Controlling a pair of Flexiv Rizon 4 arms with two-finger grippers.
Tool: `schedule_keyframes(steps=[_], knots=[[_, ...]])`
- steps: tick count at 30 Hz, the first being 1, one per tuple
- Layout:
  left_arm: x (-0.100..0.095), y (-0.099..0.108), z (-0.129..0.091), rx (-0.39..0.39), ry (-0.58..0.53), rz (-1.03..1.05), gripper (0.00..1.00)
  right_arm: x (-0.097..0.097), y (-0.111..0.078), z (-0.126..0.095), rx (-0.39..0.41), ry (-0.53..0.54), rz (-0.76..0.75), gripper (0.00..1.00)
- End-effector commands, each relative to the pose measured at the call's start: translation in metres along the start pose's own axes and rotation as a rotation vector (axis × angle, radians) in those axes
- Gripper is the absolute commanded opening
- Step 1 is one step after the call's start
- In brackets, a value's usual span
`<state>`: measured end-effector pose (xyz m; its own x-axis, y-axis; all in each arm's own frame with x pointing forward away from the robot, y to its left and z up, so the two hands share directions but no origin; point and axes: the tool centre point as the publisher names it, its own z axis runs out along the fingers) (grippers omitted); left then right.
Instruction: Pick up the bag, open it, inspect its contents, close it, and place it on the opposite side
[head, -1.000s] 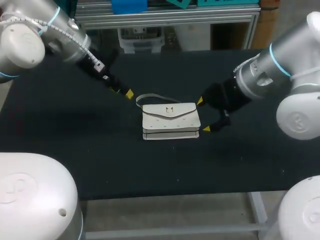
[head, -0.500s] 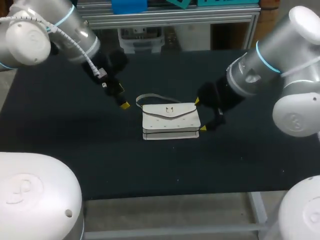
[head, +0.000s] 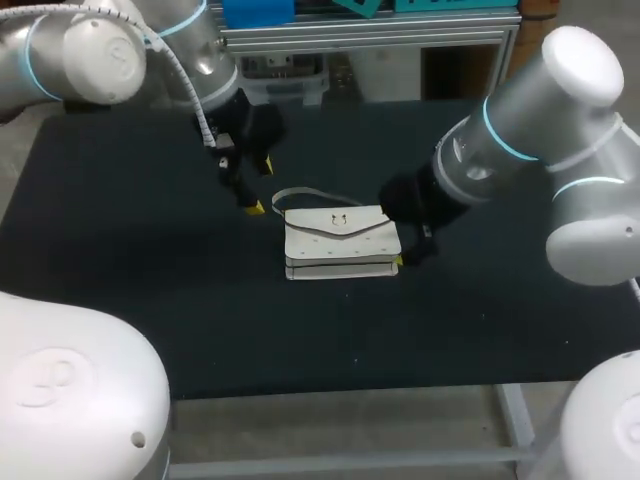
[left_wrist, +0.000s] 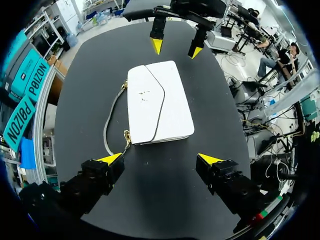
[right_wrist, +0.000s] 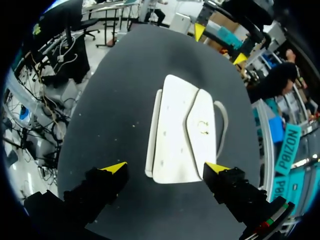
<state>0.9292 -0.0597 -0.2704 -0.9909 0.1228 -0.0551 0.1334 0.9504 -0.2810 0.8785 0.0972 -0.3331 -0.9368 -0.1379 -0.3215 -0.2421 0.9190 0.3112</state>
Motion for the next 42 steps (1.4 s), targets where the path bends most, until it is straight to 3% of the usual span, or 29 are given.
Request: schedule_keyframes(steps=[1, 3, 11, 19, 27, 33, 39, 42], knots=[[0.006, -0.001, 0.006, 0.074, -0.056, 0.07, 1.0, 0.002, 0.004, 0.012, 0.049, -0.113, -0.005, 1.0], [0.006, -0.002, 0.006, 0.106, -0.081, 0.078, 1.0, 0.002, 0.005, 0.013, 0.048, -0.13, -0.014, 1.0], [0.003, -0.001, 0.005, 0.214, -0.013, 0.098, 1.0, 0.002, 0.007, 0.017, 0.129, -0.237, -0.054, 1.0], [0.007, 0.002, 0.008, 0.232, 0.022, 0.103, 1.0, 0.002, 0.006, 0.024, 0.217, -0.3, -0.039, 1.0], [0.009, 0.006, 0.009, 0.248, 0.05, 0.105, 1.0, -0.003, 0.001, 0.031, 0.235, -0.326, -0.035, 0.93], [0.008, 0.008, 0.011, 0.247, 0.068, 0.107, 1.0, -0.007, 0.0, 0.038, 0.236, -0.34, -0.05, 0.85], [0.006, 0.01, 0.014, 0.244, 0.09, 0.106, 1.0, -0.011, -0.002, 0.042, 0.238, -0.349, -0.075, 0.59], [0.005, 0.01, 0.016, 0.243, 0.096, 0.105, 1.0, -0.012, -0.003, 0.044, 0.242, -0.347, -0.082, 0.56]])
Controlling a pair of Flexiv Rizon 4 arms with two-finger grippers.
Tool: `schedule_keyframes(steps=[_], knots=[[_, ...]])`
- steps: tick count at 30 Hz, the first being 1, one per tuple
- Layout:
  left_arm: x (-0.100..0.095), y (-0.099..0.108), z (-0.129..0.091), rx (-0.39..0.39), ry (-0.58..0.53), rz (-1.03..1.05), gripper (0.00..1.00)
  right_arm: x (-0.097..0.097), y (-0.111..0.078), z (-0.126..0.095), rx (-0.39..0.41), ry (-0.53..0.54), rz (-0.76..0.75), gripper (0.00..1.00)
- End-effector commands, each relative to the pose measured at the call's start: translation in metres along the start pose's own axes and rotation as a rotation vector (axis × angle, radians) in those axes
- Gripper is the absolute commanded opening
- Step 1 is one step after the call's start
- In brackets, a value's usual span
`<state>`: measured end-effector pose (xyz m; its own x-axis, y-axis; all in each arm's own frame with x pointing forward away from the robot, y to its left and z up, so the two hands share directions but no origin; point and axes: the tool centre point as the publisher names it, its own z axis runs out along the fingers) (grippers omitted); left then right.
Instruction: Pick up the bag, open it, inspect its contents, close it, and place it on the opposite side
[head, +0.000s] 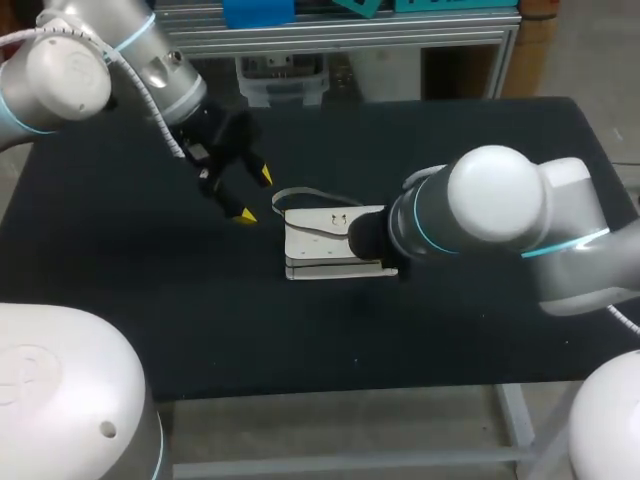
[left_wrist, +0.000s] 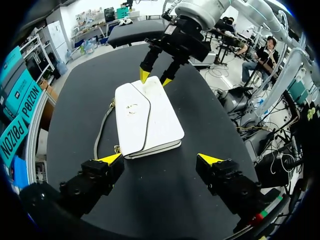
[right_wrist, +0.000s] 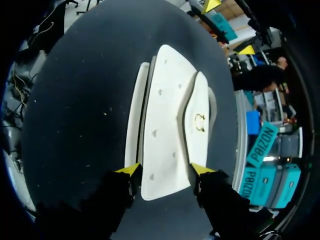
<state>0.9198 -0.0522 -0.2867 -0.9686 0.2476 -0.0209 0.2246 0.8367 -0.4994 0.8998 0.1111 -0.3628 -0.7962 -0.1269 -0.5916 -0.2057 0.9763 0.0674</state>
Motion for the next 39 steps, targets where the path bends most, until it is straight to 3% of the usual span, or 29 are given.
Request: schedule_keyframes(steps=[1, 11, 16, 17, 30, 39], knots=[[-0.007, 0.001, 0.003, 0.003, 0.016, -0.002, 1.0, 0.003, 0.0, 0.008, 0.001, -0.049, -0.005, 0.5], [-0.007, -0.003, 0.008, 0.024, 0.052, 0.051, 1.0, 0.006, 0.002, 0.019, 0.005, -0.039, -0.023, 0.4], [-0.007, -0.006, 0.009, 0.024, 0.061, 0.082, 1.0, 0.008, 0.002, 0.02, 0.01, -0.039, -0.028, 0.19], [-0.008, -0.007, 0.009, 0.027, 0.061, 0.092, 1.0, 0.009, 0.002, 0.02, 0.015, -0.039, -0.031, 0.0], [0.001, -0.025, 0.018, 0.152, 0.019, 0.3, 1.0, 0.02, 0.006, 0.015, 0.052, -0.069, 0.036, 0.0], [0.001, -0.025, 0.018, 0.152, 0.019, 0.3, 1.0, 0.02, 0.006, 0.015, 0.052, -0.069, 0.036, 0.0]])
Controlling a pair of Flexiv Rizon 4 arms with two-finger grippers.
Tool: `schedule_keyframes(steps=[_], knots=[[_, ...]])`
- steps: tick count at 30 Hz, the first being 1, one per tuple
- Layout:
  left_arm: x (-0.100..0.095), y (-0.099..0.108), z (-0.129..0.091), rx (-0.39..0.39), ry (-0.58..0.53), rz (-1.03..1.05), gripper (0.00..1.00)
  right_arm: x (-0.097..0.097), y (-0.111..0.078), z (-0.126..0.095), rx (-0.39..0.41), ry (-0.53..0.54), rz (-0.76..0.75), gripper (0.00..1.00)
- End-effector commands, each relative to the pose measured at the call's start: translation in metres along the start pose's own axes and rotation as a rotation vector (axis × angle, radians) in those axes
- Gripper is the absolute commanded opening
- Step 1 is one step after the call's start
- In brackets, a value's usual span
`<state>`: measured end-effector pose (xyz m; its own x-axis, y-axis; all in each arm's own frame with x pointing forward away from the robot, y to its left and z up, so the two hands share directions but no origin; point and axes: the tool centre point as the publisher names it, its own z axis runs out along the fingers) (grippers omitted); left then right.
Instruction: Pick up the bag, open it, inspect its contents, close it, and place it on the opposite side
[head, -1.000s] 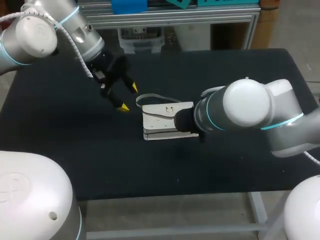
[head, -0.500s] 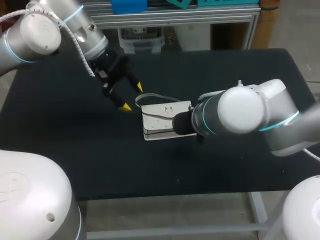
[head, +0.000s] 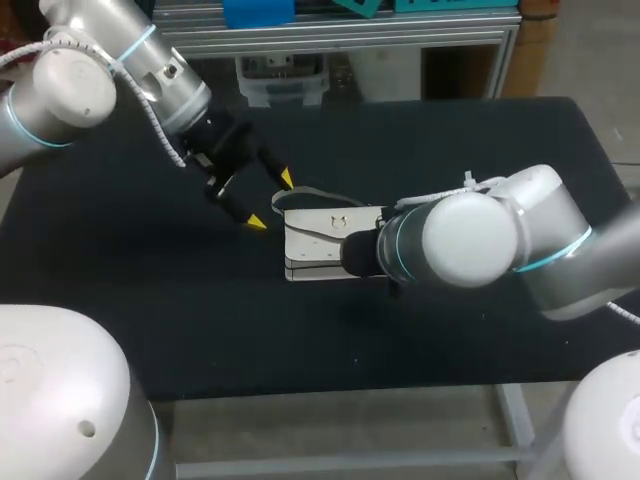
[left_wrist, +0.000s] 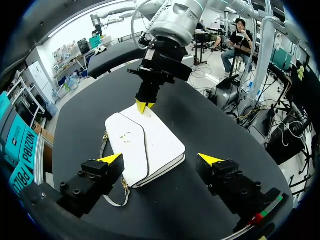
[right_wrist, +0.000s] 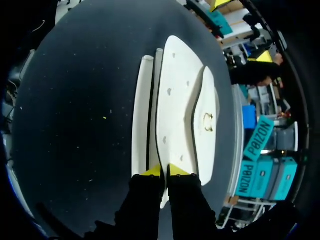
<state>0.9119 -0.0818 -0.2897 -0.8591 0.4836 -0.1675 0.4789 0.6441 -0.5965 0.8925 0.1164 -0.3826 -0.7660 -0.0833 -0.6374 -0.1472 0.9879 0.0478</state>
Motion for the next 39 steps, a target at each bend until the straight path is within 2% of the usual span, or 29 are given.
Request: schedule_keyframes(steps=[1, 8, 10, 11, 12, 16, 23, 27, 31, 33, 34, 37, 38, 39], knots=[[0.001, 0.0, 0.0, 0.001, -0.003, 0.001, 1.0, 0.004, 0.001, 0.002, 0.0, -0.008, 0.001, 0.0], [0.001, 0.0, 0.0, 0.001, -0.003, 0.001, 1.0, 0.004, 0.001, 0.002, 0.0, -0.008, 0.001, 0.0], [0.001, -0.005, 0.008, -0.006, -0.042, 0.041, 1.0, 0.004, 0.001, 0.002, 0.0, -0.008, 0.001, 0.0], [0.001, -0.008, 0.011, -0.005, -0.044, 0.075, 0.87, 0.004, 0.001, 0.002, 0.0, -0.008, 0.001, 0.0], [0.001, -0.009, 0.013, -0.001, -0.048, 0.086, 0.87, 0.004, 0.001, 0.002, 0.0, -0.008, 0.001, 0.0], [-0.003, -0.015, 0.022, -0.002, -0.094, 0.154, 0.99, 0.004, 0.001, 0.002, 0.0, -0.008, 0.001, 0.0], [-0.002, -0.023, 0.04, 0.044, -0.159, 0.252, 1.0, 0.004, 0.001, 0.002, 0.0, -0.008, 0.001, 0.0], [-0.003, -0.024, 0.055, 0.052, -0.192, 0.319, 0.94, 0.004, 0.001, 0.002, 0.0, -0.008, 0.001, 0.0], [-0.009, -0.023, 0.069, 0.017, -0.231, 0.359, 0.84, 0.004, 0.001, 0.002, 0.0, -0.008, 0.001, 0.0], [-0.013, -0.022, 0.073, 0.012, -0.25, 0.368, 0.69, 0.004, 0.001, 0.002, 0.0, -0.008, 0.001, 0.0], [-0.014, -0.021, 0.074, 0.012, -0.259, 0.376, 0.66, 0.004, 0.001, 0.002, 0.0, -0.008, 0.001, 0.0], [-0.019, -0.019, 0.077, -0.003, -0.297, 0.384, 0.65, 0.004, 0.001, 0.002, 0.0, -0.008, 0.001, 0.0], [-0.02, -0.018, 0.077, -0.011, -0.305, 0.384, 0.59, 0.004, 0.001, 0.002, 0.0, -0.008, 0.001, 0.0], [-0.021, -0.017, 0.078, -0.013, -0.308, 0.388, 0.59, 0.004, 0.001, 0.002, 0.0, -0.008, 0.001, 0.0]])
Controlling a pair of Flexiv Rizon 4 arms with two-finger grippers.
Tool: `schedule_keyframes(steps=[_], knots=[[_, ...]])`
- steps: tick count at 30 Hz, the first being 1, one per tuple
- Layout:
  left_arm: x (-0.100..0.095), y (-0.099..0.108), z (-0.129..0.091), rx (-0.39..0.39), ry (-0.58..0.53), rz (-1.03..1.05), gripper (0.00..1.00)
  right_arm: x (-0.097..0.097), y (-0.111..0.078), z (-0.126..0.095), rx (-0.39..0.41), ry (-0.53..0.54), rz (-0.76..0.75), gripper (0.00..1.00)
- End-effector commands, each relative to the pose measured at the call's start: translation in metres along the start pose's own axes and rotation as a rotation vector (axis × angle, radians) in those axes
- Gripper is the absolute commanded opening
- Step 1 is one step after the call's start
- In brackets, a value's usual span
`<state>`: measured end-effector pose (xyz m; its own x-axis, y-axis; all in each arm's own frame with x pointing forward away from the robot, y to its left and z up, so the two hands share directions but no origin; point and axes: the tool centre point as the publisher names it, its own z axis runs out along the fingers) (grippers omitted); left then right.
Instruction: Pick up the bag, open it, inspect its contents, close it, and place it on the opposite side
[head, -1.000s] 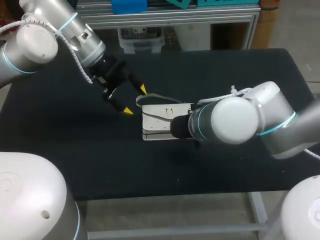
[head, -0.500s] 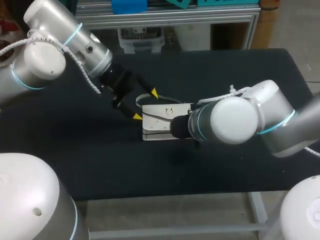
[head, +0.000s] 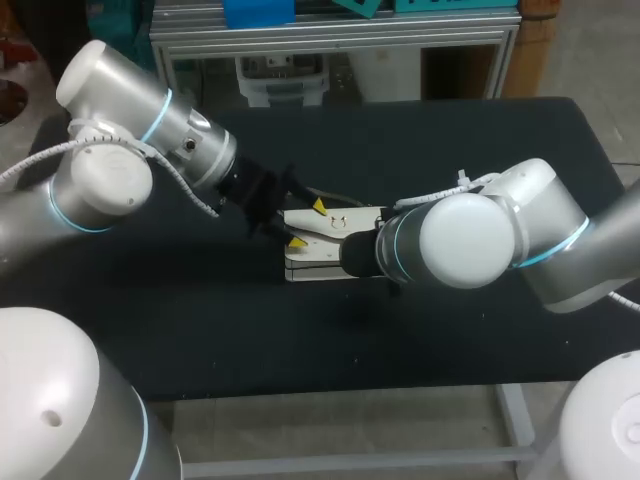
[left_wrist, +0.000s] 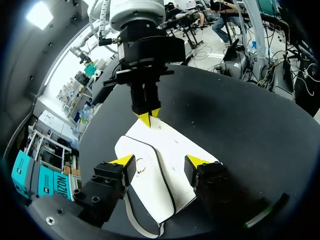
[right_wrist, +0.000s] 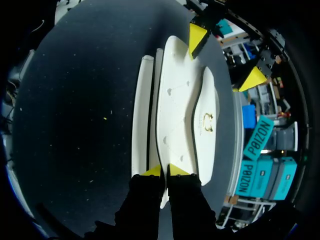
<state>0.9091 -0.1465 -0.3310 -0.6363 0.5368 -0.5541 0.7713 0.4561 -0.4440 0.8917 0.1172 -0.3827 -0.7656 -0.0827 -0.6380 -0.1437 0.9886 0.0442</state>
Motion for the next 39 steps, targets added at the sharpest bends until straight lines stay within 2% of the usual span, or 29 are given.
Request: schedule_keyframes(steps=[1, 20, 24, 27, 28, 30, 39], knots=[[0.003, 0.002, 0.007, -0.006, -0.069, 0.005, 0.53, 0.003, 0.0, 0.002, -0.005, -0.007, 0.001, 0.0], [0.001, 0.015, 0.024, -0.144, -0.157, 0.043, 0.43, 0.003, 0.0, 0.002, -0.005, -0.007, 0.001, 0.0], [-0.004, 0.023, 0.027, -0.168, -0.175, 0.033, 0.34, 0.003, 0.0, 0.002, -0.005, -0.007, 0.001, 0.0], [-0.009, 0.028, 0.026, -0.184, -0.192, 0.02, 0.22, 0.003, 0.0, 0.002, -0.005, -0.007, 0.001, 0.0], [-0.011, 0.029, 0.025, -0.195, -0.201, 0.017, 0.17, 0.003, 0.0, 0.002, -0.005, -0.007, 0.001, 0.0], [-0.014, 0.032, 0.023, -0.195, -0.205, 0.014, 0.0, 0.003, 0.0, 0.002, -0.005, -0.007, 0.001, 0.0], [-0.02, 0.031, 0.007, -0.186, -0.218, 0.004, 0.0, 0.003, 0.0, 0.002, -0.005, -0.007, 0.001, 0.0]])
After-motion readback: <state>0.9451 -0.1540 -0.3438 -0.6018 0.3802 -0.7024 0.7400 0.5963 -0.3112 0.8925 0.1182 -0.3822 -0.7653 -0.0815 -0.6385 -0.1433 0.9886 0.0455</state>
